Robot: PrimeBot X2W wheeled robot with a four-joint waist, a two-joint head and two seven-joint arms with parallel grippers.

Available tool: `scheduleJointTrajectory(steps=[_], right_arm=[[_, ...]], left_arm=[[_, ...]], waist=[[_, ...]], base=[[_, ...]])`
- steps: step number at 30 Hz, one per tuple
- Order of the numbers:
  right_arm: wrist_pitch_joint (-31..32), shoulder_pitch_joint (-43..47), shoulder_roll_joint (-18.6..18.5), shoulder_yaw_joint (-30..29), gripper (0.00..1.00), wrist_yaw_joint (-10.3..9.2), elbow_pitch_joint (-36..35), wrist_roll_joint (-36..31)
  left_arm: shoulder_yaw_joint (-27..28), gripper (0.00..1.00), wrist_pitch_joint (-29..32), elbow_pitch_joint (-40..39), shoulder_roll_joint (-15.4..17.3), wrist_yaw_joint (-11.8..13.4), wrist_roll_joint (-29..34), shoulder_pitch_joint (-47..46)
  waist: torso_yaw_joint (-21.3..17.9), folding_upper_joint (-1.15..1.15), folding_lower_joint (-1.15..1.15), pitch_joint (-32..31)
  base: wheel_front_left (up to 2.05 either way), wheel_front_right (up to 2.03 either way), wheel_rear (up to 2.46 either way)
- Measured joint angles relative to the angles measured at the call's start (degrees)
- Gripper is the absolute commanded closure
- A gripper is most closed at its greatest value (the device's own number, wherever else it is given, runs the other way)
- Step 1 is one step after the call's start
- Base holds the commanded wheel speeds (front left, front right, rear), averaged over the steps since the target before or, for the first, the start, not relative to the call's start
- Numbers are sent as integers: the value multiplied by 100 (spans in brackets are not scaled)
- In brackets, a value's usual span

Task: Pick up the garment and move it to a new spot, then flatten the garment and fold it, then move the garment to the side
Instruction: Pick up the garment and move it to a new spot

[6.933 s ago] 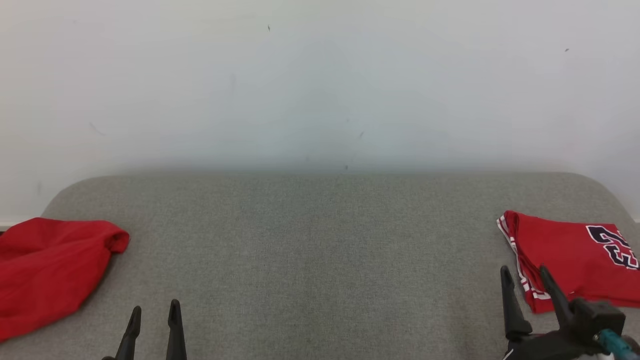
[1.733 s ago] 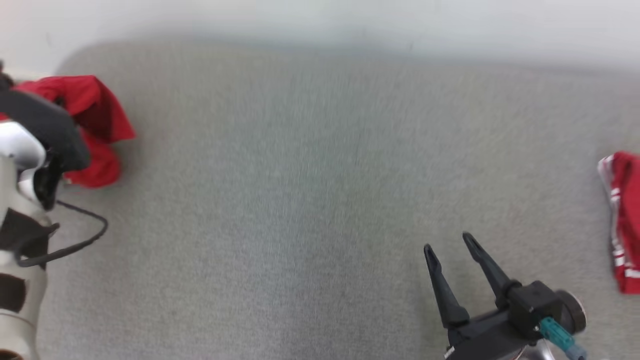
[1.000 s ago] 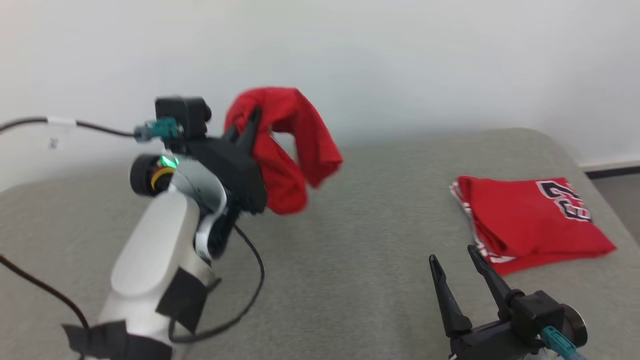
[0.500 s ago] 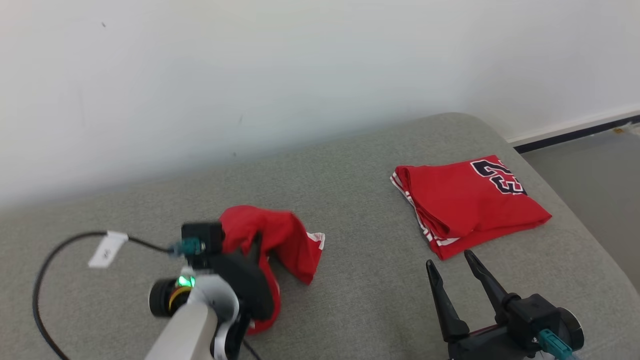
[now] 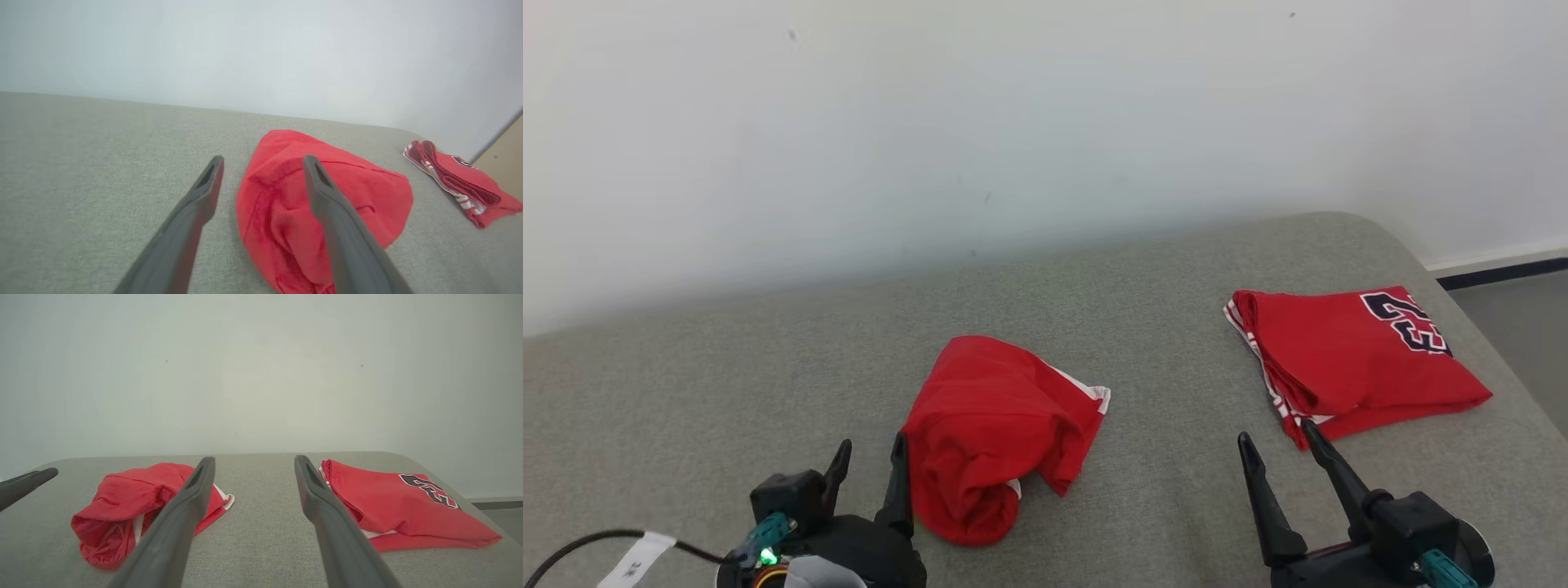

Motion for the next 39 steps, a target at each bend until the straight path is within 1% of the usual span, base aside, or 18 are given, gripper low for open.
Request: scheduleJointTrajectory(steps=[3,5,7,12,16,20,24,27,31,39], right_arm=[[-9,70,16,-135,0,0,-23,-8],[-24,108,23,-218,0,0,-37,-19],[-35,151,41,-310,0,0,-56,-20],[-86,275,66,-576,0,0,-58,-27],[-160,325,98,-732,0,0,56,-25],[-256,421,105,-864,0,0,229,-22],[-349,460,112,-913,0,0,396,-4],[-354,515,116,-910,0,0,566,46],[-350,541,116,-918,0,0,649,53],[-350,552,119,-872,0,0,721,68]], left_arm=[[56,0,-223,-387,100,-87,114,199],[100,0,-265,-688,158,-159,194,431],[263,0,-279,-1129,185,-248,264,710],[917,0,-294,-2450,70,-457,608,1527],[1350,0,-294,-3062,-66,-611,897,2139],[1624,0,-294,-3247,-142,-761,967,2502],[1618,0,-294,-3240,-118,-858,981,2659],[1584,0,-294,-3188,57,-883,948,2775],[1511,0,-296,-3259,165,-890,954,2859],[1438,0,-294,-3234,187,-890,904,2898]], waist=[[166,0,0,-18],[274,0,0,-32],[375,0,0,-49],[604,0,0,-94],[751,0,0,-132],[882,0,0,-175],[1005,0,0,-219],[1124,0,0,-261],[1248,0,0,-295],[1391,0,0,-293]], base=[[0,0,0],[0,0,0],[0,0,0],[0,0,0],[0,0,0],[0,0,0],[0,0,0],[0,0,0],[0,0,0],[0,0,0]])
